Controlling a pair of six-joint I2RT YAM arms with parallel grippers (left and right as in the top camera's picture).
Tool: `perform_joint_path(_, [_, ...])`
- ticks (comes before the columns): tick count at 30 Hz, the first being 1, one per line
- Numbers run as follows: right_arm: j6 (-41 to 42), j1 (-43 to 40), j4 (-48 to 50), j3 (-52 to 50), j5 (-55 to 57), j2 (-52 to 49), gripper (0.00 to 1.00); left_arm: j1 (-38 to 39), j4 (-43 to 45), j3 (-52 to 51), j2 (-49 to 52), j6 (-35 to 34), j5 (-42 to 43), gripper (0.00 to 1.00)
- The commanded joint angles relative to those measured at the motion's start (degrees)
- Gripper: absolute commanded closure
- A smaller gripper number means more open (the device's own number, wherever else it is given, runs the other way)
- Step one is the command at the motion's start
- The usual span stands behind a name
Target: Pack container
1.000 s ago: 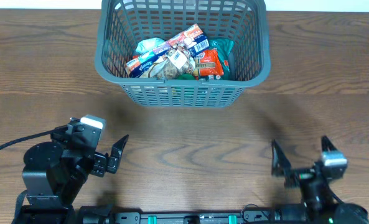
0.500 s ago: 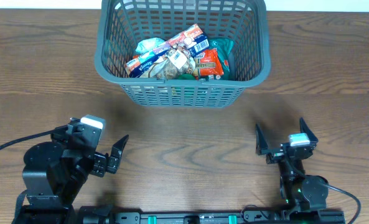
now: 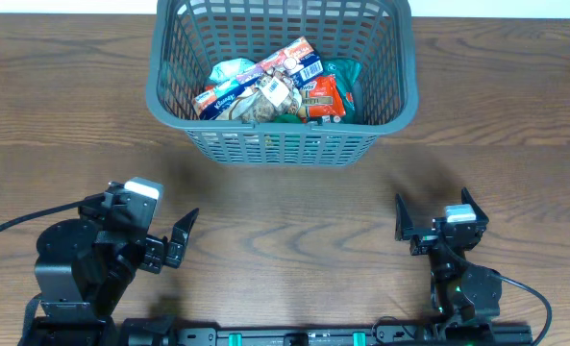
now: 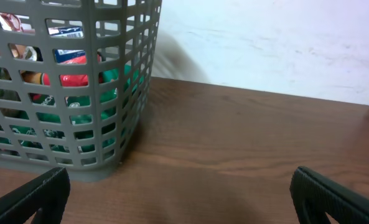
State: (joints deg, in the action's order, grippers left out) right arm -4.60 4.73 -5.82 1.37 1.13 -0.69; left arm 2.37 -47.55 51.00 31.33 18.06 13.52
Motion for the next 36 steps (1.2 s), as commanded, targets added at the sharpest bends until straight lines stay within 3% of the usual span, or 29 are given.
perform_joint_path(1, [0.9, 0.5, 0.0, -0.3, 0.8, 0.4, 0.01, 0.2, 0.1, 0.0, -0.4, 0.8, -0.3, 0.02])
perform_joint_path(21, [0.9, 0.5, 0.0, -0.3, 0.8, 0.4, 0.01, 0.1, 0.0, 0.0, -0.5, 2.3, -2.0, 0.01])
perform_joint_path(25, [0.9, 0.5, 0.0, -0.3, 0.8, 0.4, 0.01, 0.4, 0.9, -1.3, -4.8, 2.4, -2.2, 0.01])
perform_joint_path(34, [0.9, 0.5, 0.0, -0.3, 0.8, 0.4, 0.01, 1.2, 31.3, -25.6, -21.7, 2.5, -3.2, 0.01])
perform_joint_path(36, [0.9, 0.5, 0.0, -0.3, 0.8, 0.4, 0.01, 1.2, 37.6, -30.9, -24.4, -0.7, -6.3, 0.01])
